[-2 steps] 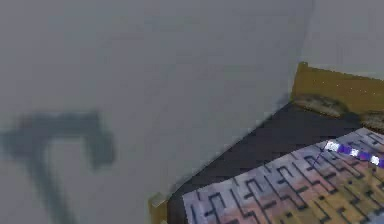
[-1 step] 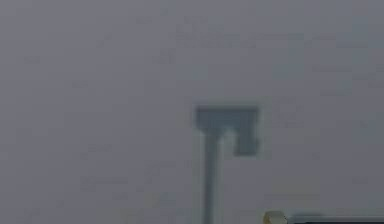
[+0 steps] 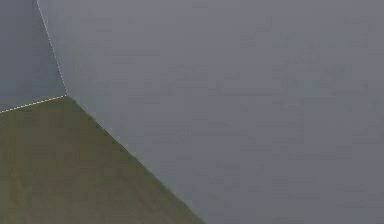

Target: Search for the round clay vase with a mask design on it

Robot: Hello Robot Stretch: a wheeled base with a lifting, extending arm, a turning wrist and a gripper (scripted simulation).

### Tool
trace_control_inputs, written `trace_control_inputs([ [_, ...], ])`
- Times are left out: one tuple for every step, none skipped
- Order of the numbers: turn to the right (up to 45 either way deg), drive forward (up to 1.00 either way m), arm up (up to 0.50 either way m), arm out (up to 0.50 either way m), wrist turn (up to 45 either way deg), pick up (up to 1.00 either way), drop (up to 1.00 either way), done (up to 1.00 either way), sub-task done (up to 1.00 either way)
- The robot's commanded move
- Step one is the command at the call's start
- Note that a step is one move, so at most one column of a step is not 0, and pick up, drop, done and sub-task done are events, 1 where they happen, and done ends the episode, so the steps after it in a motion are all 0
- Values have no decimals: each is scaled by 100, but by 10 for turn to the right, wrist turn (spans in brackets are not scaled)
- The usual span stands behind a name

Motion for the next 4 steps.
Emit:
trace_control_inputs([
  [-300,0,0,0,0,0,0,0,0],
  [0,20,0,0,0,0,0,0,0],
  [-450,0,0,0,0,0,0,0,0],
  [-270,0,0,0,0,0,0,0,0],
])
